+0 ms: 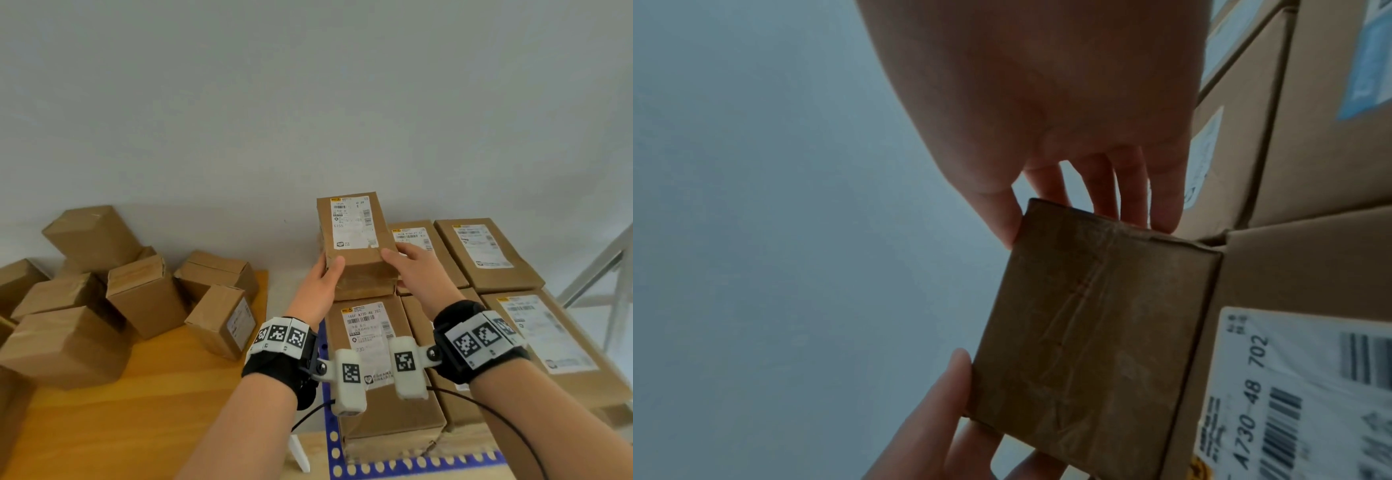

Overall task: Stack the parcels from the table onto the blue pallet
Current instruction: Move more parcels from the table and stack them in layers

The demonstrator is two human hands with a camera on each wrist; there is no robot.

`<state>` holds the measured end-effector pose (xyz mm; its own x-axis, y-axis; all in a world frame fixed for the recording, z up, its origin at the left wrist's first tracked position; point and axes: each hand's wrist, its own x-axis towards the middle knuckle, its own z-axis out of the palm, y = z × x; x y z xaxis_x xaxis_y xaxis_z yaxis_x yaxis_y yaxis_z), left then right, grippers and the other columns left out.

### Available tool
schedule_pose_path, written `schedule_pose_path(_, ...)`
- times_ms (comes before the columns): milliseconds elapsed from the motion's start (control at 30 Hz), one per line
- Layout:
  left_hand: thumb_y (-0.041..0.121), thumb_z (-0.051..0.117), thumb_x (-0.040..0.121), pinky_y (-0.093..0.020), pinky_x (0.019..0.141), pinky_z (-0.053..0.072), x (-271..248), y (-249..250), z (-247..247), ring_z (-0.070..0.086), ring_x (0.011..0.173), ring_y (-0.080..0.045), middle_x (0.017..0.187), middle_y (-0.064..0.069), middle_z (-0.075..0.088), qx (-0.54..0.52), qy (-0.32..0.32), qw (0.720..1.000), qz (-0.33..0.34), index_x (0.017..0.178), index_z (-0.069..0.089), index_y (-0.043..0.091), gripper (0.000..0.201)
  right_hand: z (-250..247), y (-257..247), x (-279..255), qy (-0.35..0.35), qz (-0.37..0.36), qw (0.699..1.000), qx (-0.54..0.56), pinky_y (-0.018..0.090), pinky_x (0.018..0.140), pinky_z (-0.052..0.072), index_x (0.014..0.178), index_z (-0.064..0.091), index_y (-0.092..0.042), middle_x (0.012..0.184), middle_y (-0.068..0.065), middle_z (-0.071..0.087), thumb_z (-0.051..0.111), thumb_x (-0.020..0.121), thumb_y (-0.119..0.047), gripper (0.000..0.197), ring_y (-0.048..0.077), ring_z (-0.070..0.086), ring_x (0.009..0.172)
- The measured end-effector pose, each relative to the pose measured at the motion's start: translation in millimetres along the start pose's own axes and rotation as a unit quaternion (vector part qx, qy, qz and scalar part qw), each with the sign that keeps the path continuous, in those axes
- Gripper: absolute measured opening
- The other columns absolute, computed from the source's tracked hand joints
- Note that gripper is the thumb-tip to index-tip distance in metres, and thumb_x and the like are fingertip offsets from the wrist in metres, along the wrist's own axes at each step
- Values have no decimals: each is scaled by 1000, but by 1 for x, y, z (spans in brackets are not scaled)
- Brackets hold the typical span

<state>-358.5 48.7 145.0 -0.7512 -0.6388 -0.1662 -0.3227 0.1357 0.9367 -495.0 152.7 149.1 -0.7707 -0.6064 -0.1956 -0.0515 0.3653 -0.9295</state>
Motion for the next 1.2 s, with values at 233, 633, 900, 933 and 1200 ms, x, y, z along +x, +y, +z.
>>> schedule_pose_path(233,58,28,98,-36,104,41,6,-1,8,52,124,-15,139,10,53,9,17,1000,-9,147,33,40,52,1,2,2,2,5,1000,6,32,88,49,144,42,-20,126,-3,56,54,97,-44,55,11,54,103)
schedule_pose_path(633,60,33,97,-23,98,34,-4,9,0,45,124,-7,143,16,44,-13,31,999,-14,149,30,33,58,4,-12,-5,46,-34,998,-19,29,88,39,146,39,-20,141,-1,51,52,98,-42,54,15,50,120)
schedule_pose_path(900,69,45,84,-46,116,28,-14,-8,-52,36,139,-15,154,6,35,-81,138,987,-5,150,32,28,79,29,-59,-33,105,-175,979,-1,28,101,39,140,46,-27,139,-11,49,53,99,-30,42,7,44,128)
schedule_pose_path(933,68,48,80,-46,115,29,-17,-11,-61,39,137,-14,151,7,40,-94,154,984,-3,148,37,28,79,38,-63,-37,100,-183,978,7,28,101,40,139,47,-27,137,-11,51,53,99,-29,41,6,45,126)
schedule_pose_path(1200,33,54,97,-38,111,37,-65,-59,-167,49,124,-11,139,5,52,-86,243,966,-21,139,50,23,43,149,-85,-63,28,-180,983,30,25,99,37,137,50,-22,134,-5,53,54,99,-24,38,10,49,125)
